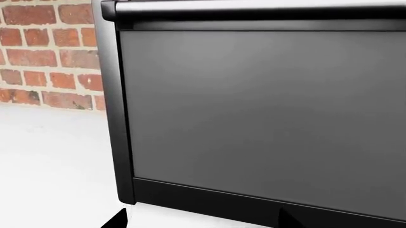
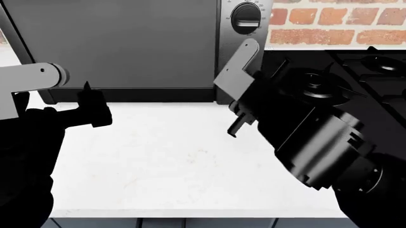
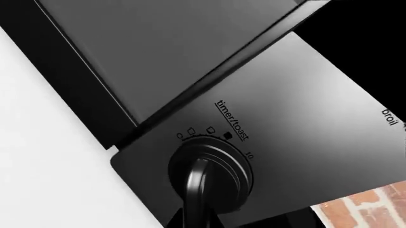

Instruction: Turn on the toaster oven by setting the timer.

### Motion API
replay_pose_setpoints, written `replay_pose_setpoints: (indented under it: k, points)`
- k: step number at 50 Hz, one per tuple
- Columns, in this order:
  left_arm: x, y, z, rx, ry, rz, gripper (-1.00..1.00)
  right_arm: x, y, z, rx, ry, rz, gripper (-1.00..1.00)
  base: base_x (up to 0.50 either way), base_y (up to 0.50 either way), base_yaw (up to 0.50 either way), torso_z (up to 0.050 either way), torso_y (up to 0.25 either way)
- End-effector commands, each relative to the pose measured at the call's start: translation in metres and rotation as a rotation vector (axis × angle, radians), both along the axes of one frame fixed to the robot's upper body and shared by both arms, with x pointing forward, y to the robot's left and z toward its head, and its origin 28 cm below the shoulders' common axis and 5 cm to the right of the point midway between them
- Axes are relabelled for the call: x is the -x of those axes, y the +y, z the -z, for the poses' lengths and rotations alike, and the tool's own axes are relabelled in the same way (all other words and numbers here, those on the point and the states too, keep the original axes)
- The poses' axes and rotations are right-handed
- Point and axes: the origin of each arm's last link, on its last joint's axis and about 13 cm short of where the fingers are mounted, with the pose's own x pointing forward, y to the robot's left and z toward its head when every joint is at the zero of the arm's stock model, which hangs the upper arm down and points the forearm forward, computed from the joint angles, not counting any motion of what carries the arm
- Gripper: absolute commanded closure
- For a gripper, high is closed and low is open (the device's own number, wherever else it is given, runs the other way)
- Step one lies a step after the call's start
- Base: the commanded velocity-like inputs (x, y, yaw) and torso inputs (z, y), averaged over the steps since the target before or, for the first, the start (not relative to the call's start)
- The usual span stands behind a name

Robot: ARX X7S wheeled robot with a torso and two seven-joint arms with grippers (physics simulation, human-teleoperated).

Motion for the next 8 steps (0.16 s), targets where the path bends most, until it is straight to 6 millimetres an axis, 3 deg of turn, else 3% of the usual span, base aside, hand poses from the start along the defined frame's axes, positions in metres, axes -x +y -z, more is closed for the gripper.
replay_pose_setpoints:
  k: [1,8]
  points:
    - [0.0005,0.0001,0.0004,0.001,0.000,-0.001,-1.00,0.0030,-0.0013,0.0050,-0.081,0.049,-0.003,1.00,0.00,0.00,0.00,0.000,0.000]
    - [0.0000,0.0001,0.0001,0.001,0.000,-0.002,-1.00,0.0018,-0.0015,0.0053,-0.083,0.050,0.000,1.00,0.00,0.00,0.00,0.000,0.001]
